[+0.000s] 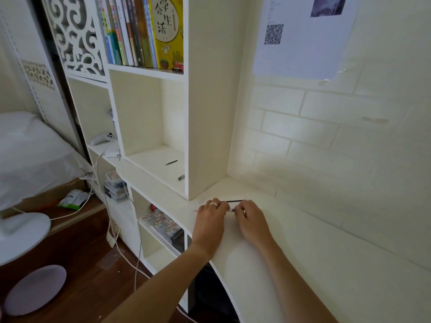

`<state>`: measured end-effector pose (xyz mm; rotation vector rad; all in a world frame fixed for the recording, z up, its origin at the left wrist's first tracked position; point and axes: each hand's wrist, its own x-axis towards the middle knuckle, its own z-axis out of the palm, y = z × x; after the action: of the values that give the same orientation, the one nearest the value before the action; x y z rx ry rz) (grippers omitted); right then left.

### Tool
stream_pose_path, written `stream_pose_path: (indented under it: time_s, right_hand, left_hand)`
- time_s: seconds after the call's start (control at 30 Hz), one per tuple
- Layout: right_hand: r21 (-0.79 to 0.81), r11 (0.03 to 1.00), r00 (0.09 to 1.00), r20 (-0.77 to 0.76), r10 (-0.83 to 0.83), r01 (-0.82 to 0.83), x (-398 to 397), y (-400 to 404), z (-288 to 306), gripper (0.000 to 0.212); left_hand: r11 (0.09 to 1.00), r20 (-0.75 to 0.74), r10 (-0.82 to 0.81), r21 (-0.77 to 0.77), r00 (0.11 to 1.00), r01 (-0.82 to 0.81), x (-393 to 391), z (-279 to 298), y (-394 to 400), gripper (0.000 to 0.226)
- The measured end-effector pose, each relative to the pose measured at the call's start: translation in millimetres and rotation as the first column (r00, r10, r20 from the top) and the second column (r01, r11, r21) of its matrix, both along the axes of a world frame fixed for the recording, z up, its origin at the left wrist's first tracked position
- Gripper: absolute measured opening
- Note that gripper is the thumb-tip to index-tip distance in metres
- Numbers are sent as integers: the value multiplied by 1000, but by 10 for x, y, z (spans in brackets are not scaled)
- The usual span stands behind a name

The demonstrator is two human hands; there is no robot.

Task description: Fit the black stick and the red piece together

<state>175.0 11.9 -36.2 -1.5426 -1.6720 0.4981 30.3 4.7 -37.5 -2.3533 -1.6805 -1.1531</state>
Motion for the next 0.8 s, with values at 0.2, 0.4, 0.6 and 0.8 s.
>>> stream_pose_path:
  time_s: [0.2,0.4,0.6,0.8]
  right_hand:
    - [0,1000,1000,-7,-5,5,-15,-1,15,21]
    - [-10,1000,999,-29,-20,20,-24,-7,24,30]
    - [1,1000,1000,12,18,-18,15,11,1,28]
    - [-25,999,999,23,37,-37,-6,-41,56,27]
  left_hand:
    - [1000,9,6,-16,1000,-5,-2,-7,11,21]
    - [1000,10,-1,-9,1000,1,-2,3,-6,22]
    - [1000,6,-26,-6,1000,26,-2,4,-10,17]
    - [1000,4,22,-11,1000,-21,-5,16,-26,19]
